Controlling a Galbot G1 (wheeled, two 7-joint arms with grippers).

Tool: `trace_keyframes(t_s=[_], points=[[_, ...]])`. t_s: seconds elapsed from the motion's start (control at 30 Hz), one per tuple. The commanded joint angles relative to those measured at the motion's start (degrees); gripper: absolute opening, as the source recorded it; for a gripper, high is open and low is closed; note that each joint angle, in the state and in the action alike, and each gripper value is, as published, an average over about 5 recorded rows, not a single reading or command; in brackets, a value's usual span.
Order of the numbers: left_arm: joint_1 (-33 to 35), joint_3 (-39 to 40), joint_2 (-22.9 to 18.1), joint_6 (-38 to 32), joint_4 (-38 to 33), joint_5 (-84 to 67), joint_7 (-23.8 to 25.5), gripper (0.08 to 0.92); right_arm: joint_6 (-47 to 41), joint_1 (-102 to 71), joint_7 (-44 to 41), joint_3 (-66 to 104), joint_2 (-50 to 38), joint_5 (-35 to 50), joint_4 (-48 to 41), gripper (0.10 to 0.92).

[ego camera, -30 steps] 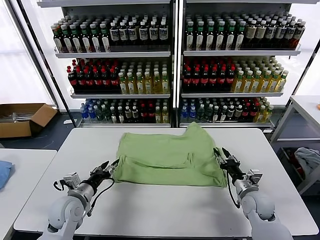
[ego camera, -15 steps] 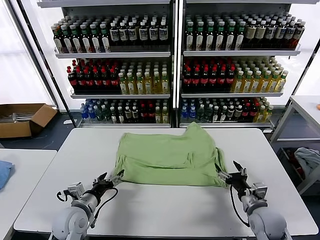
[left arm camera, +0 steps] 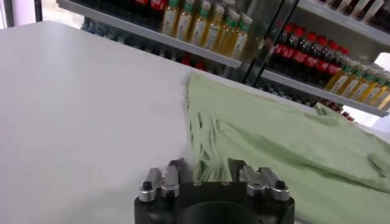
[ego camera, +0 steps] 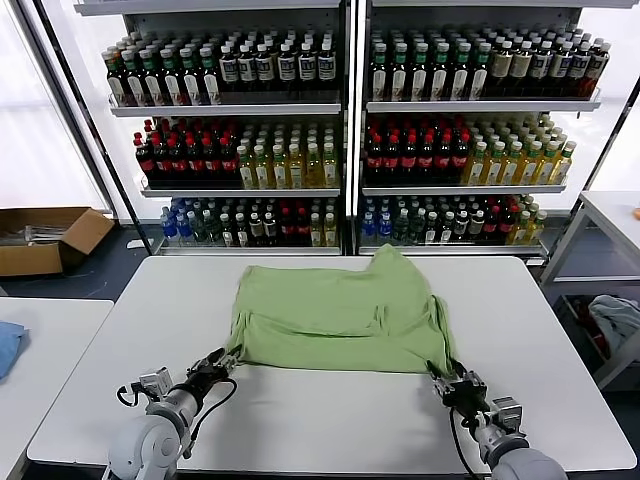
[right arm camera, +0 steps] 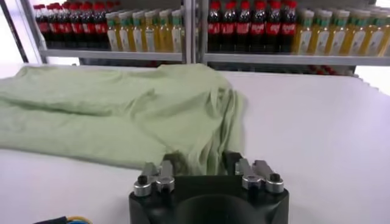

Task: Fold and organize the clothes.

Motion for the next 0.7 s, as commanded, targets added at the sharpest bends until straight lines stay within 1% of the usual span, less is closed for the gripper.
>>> trace_keyframes(t_s=[0.03,0.23,0.37,0.5,0.7], points=[[0.22,-0.25,0.20,-0.38,1.07,-0.07,0.28,0.385,-0.98,-0.70,0.48,-0.90,0.24,-0.63,0.16,0.316],[0.66,-0.86,0.21,-0.95,1.71,-0.26,0.40,0.212,-0.66,-1.51,0.27,-0.60,-0.01,-0.47,1.17,0.157],[2.15,-1.43,0.32,-0.88,0.08,-0.55,0.35,0.116,-0.56,-3.45,0.03,0.28,-0.35,-0.09,3.36,0.129],[5.37,-2.51,0.39,-0.74,-2.97,-0.50,0.35,0.089,-0.48,-6.78,-0.22,1.63,-0.51,0.21,6.75,0.129],[14.86,-5.77,0.01,-0.68,-10.12,1.58,0.32,0.087,-0.30,-14.32,-0.50,4.01,-1.04,0.39,13.08,0.129]])
